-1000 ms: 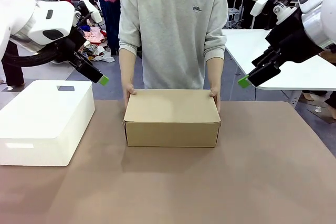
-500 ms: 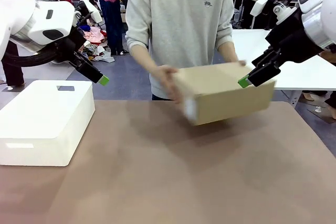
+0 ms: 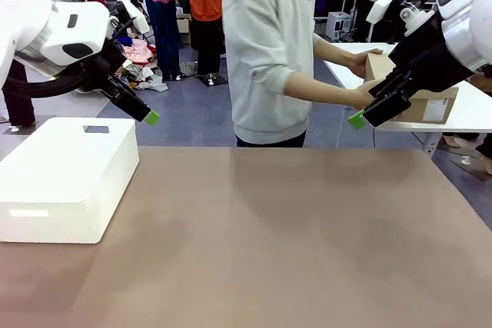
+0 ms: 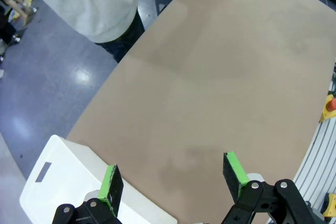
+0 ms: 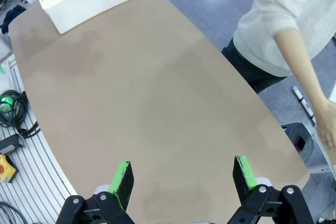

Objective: Pack the shoes into the box.
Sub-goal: Press down on the lid of the Shoes Box.

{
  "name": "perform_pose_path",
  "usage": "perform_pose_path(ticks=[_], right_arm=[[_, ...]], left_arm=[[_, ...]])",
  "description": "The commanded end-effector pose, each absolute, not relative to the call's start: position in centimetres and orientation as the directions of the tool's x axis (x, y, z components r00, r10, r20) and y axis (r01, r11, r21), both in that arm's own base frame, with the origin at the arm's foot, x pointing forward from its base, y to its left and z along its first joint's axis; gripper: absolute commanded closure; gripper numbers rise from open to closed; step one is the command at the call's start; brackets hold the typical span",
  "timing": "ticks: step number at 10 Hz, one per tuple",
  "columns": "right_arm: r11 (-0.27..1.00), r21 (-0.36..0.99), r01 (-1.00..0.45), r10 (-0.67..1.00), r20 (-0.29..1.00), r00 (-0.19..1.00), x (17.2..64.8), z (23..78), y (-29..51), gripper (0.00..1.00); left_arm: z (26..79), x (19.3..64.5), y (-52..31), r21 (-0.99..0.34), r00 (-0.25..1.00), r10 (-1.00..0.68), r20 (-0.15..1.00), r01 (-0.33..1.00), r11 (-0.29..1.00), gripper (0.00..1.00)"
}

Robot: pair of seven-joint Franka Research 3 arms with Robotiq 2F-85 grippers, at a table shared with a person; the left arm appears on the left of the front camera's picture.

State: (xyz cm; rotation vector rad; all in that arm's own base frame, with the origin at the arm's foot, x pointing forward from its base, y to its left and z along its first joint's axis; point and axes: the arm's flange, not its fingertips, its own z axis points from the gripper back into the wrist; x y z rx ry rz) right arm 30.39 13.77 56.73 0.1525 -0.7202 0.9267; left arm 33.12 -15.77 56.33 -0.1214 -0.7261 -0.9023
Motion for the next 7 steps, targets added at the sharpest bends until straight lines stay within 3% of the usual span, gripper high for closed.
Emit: perform_pose_path(ticks=[1, 7], right_arm=[[0.606, -0.177, -0.776, 0.677, 0.627, 0.385, 30.39, 56.83, 13.81, 0.0], [0.606, -0.177, -0.776, 0.677, 0.627, 0.385, 30.39, 56.83, 13.81, 0.0]], left_arm=[[56.33, 32.96, -15.69, 0.193, 0.404, -0.672, 0.621, 0.752, 0.63, 0.0], [56.33, 32.96, -15.69, 0.193, 0.404, -0.672, 0.621, 0.752, 0.63, 0.0]])
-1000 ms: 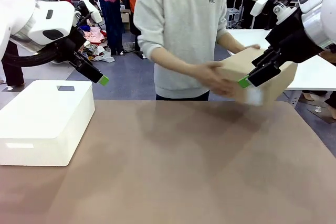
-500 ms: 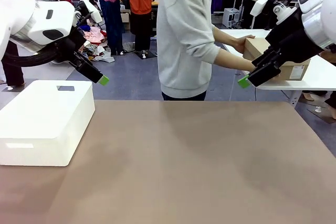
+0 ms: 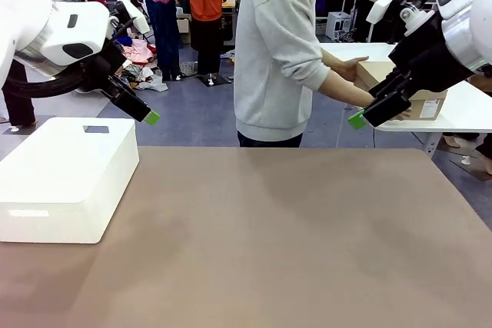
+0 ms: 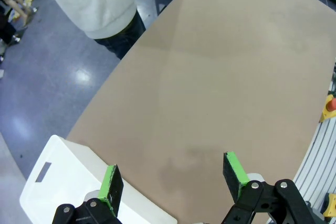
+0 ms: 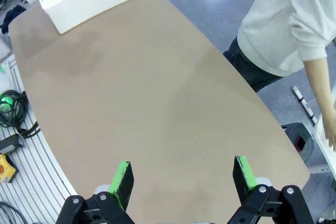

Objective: Pack the shoes into the box.
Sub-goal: Press down on the lid of the Shoes Box.

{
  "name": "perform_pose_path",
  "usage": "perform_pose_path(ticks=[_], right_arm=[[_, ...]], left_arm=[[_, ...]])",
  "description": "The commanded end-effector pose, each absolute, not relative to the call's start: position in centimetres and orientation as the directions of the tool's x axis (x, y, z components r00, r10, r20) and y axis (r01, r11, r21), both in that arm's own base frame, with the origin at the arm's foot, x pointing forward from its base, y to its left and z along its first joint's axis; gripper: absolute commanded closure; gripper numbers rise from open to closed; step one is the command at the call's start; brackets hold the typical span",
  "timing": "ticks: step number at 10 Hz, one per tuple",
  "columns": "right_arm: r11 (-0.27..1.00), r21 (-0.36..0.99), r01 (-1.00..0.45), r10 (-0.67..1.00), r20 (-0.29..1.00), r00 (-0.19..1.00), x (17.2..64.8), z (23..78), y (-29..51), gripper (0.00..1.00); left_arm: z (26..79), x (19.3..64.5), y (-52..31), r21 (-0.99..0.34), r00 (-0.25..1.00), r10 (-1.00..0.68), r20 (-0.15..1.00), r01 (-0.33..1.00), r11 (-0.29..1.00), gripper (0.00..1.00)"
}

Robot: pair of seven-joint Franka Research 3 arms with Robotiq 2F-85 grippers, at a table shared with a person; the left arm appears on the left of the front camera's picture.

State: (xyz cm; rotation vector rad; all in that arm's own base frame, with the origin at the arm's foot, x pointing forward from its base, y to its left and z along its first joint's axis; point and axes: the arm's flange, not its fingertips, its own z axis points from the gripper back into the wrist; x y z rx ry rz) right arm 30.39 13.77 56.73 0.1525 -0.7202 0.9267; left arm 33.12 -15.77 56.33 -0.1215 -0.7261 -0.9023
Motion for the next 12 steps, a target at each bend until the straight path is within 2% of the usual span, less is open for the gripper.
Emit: perform_pose_path(ticks=[1, 12], right_arm=[[0.606, -0.177, -0.776, 0.677, 0.627, 0.385, 30.39, 56.83, 13.81, 0.0], [0.606, -0.177, -0.776, 0.677, 0.627, 0.385, 30.39, 56.83, 13.81, 0.0]], left_arm=[[56.33, 32.96, -15.69, 0.193, 0.404, -0.672, 0.621, 0.752, 0.63, 0.0], [56.33, 32.96, -15.69, 0.193, 0.404, -0.672, 0.621, 0.752, 0.63, 0.0]])
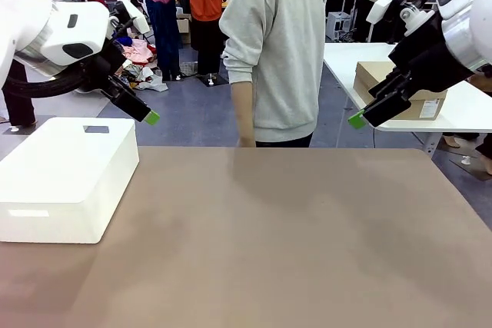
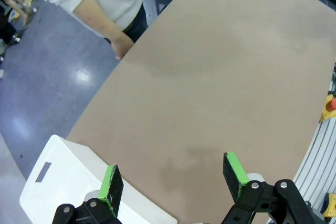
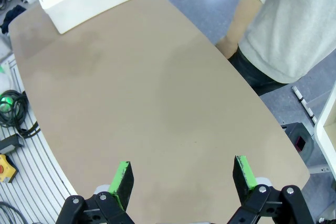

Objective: Pack the shoes into the box.
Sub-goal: Press down on the lid of the Shoes Box.

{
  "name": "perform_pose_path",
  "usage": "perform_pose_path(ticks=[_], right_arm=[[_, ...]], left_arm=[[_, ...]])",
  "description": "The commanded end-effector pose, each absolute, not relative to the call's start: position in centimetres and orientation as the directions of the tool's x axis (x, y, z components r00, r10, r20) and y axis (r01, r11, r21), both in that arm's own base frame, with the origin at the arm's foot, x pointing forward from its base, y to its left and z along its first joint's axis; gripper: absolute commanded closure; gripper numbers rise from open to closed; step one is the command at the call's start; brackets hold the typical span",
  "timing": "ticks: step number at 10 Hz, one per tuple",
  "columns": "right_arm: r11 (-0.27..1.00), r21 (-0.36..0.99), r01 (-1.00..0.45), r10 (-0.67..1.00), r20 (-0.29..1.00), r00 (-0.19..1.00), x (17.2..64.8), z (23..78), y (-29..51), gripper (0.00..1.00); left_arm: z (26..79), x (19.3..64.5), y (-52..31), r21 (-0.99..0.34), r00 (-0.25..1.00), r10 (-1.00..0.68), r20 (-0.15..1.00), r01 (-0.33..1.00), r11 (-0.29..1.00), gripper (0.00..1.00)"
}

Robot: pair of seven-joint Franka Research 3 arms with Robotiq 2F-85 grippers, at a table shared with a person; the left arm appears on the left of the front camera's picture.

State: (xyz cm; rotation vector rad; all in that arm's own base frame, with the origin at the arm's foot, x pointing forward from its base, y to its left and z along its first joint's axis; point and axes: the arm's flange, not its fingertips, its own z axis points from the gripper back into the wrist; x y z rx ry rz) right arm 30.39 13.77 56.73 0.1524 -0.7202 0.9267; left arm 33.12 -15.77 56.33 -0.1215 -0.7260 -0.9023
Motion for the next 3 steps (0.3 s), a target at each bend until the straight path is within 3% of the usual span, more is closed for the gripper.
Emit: perform_pose_path(ticks=[1, 3], right_arm=[[0.606, -0.177, -0.776, 0.677, 0.627, 0.385, 30.39, 56.83, 13.81, 0.0], [0.606, -0.177, -0.776, 0.677, 0.627, 0.385, 30.39, 56.83, 13.81, 0.0]], left_arm=[[56.33, 32.96, -15.69, 0.193, 0.404, -0.672, 0.621, 0.752, 0.63, 0.0], [56.33, 32.96, -15.69, 0.193, 0.404, -0.672, 0.621, 0.752, 0.63, 0.0]])
